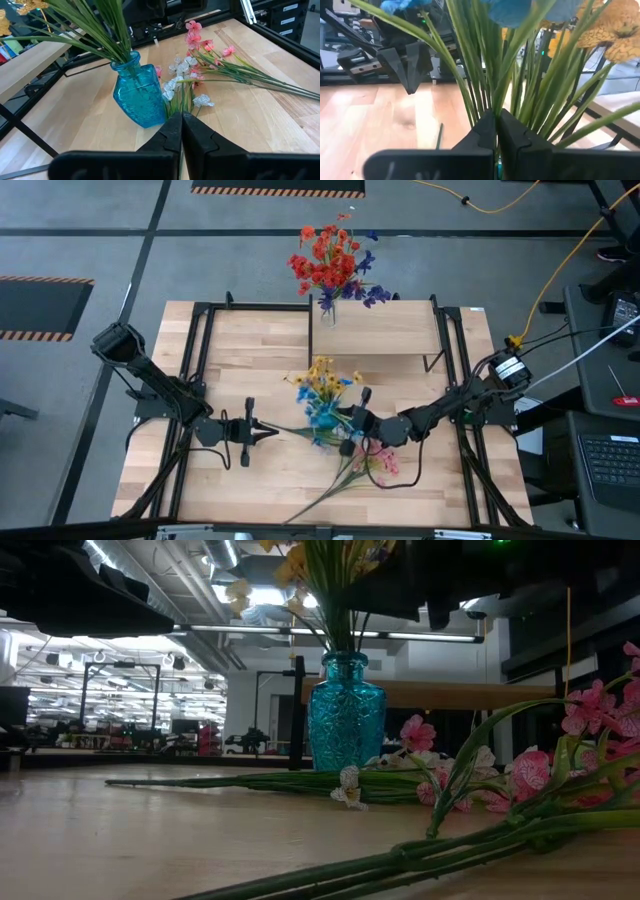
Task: Pick and place flowers into a vace then onto a shelf
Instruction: Put the blue flowers into the blue vase
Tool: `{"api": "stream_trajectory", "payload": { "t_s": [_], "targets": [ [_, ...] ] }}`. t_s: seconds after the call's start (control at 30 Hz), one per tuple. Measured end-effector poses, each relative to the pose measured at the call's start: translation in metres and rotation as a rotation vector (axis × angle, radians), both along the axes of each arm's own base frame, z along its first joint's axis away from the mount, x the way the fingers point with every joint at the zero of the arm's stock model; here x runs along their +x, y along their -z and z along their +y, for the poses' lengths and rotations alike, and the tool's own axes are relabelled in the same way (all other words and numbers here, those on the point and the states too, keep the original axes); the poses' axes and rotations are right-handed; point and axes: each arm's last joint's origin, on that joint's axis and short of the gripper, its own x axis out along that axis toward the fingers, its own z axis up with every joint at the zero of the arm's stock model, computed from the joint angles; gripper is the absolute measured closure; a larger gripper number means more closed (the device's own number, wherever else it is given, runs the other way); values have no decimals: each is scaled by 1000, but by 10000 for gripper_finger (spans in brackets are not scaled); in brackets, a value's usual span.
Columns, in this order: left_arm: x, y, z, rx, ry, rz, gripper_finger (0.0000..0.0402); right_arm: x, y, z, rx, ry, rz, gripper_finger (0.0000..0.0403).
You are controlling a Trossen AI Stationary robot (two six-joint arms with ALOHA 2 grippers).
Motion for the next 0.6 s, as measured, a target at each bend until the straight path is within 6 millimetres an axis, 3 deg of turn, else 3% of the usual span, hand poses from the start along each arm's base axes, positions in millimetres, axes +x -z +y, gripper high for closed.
{"api": "stream_trajectory", "payload": {
  "t_s": [0.37,0.6],
  "targets": [
    [0,0,0,0,0,0,400,1,-1,-1,-44,-1,4,349],
    [0,0,0,0,-1,0,396,-1,-1,3,-78,-20,15,295]
  ]
}}
